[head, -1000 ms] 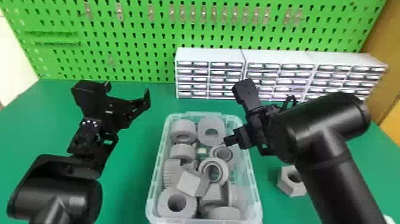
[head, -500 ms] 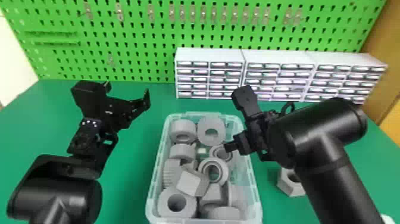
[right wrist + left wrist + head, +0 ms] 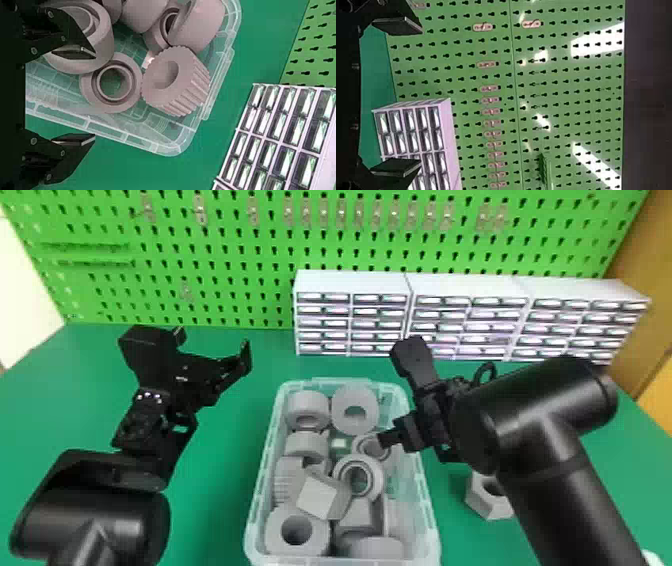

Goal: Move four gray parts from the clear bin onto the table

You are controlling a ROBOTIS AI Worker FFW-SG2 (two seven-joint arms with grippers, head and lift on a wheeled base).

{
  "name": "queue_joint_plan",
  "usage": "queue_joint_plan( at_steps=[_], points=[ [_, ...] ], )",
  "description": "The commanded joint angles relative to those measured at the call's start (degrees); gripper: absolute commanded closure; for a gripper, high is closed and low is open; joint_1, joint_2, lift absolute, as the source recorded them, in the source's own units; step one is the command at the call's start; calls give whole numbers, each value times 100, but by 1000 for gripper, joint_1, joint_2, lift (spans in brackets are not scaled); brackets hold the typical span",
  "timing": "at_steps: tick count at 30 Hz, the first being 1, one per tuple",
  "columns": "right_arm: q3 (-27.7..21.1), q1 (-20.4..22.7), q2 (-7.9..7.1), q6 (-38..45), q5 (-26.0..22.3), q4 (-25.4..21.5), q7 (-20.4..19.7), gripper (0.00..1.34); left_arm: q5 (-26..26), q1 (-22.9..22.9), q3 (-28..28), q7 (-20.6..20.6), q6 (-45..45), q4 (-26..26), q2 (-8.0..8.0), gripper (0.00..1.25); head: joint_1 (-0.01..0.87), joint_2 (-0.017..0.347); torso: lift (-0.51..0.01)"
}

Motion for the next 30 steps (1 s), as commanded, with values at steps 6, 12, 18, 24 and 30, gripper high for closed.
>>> queue_joint_plan(
  at_steps=[6,12,18,24,30],
  points=[
    [-8,-10,-41,0,-68,25,0,521,0,-8,0,-6,0,-1,15,113,678,34,-50],
    [-8,-10,-41,-9,-68,33,0,521,0,-8,0,-6,0,-1,15,113,678,34,-50],
    [62,-10,-76,-176,-33,33,0,521,0,-8,-9,-6,0,-1,15,113,678,34,-50],
    [282,-54,-94,-343,257,33,0,521,0,-8,-18,-6,0,-1,15,113,678,34,-50],
    [704,-115,-85,-580,925,86,0,525,0,-8,-18,-6,0,-1,15,113,678,34,-50]
  ],
)
